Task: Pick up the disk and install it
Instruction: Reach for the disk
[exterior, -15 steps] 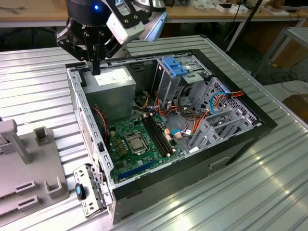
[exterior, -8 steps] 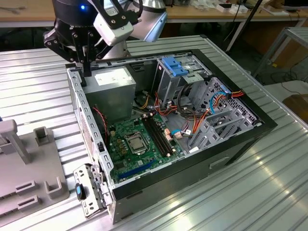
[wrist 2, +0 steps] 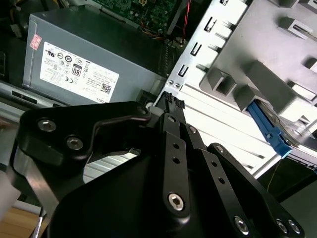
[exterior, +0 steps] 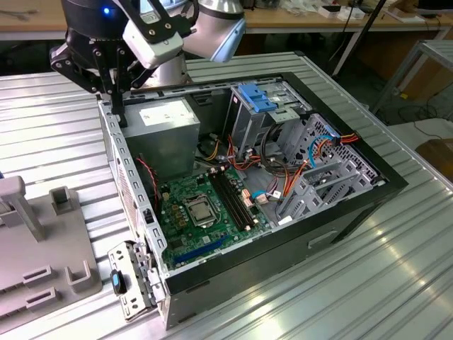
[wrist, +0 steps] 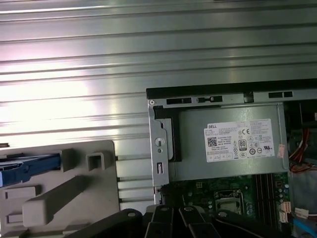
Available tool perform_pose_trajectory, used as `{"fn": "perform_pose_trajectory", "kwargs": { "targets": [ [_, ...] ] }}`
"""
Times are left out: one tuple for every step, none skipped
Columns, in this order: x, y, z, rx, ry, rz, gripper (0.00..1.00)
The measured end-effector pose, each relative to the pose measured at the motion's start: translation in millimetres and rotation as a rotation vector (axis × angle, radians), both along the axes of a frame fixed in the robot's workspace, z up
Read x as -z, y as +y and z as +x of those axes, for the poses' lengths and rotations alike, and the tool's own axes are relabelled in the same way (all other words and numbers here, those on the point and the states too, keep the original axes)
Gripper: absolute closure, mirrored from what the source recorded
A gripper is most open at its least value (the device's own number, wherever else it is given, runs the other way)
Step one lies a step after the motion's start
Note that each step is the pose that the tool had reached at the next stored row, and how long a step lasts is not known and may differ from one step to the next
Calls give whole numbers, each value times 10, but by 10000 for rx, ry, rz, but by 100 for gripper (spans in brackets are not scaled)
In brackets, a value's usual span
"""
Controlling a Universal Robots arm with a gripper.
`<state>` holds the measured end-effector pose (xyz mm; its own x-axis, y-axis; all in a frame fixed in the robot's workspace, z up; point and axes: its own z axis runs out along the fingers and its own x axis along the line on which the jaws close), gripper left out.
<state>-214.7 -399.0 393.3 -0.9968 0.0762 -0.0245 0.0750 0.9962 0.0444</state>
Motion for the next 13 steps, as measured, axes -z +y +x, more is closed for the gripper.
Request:
{"fn": "perform_pose_trajectory", "kwargs": {
  "targets": [
    [0,0,-18,0,0,0,89],
    [0,0,-46,1,0,0,89],
    [0,0,-59,0,0,0,89],
    [0,0,-74,1,0,0,89],
    [0,0,-90,1,1,0,89],
    [0,0,-106,1,0,1,89],
    [0,0,-134,1,0,0,89],
    [0,0,-156,0,1,0,89],
    [0,0,-172,1,1,-1,89],
    [0,0,-198,0,1,-1,89],
    [0,0,-214,0,1,-1,89],
    [0,0,-240,0,0,0,89],
    [0,0,-259,0,0,0,89]
  ]
}}
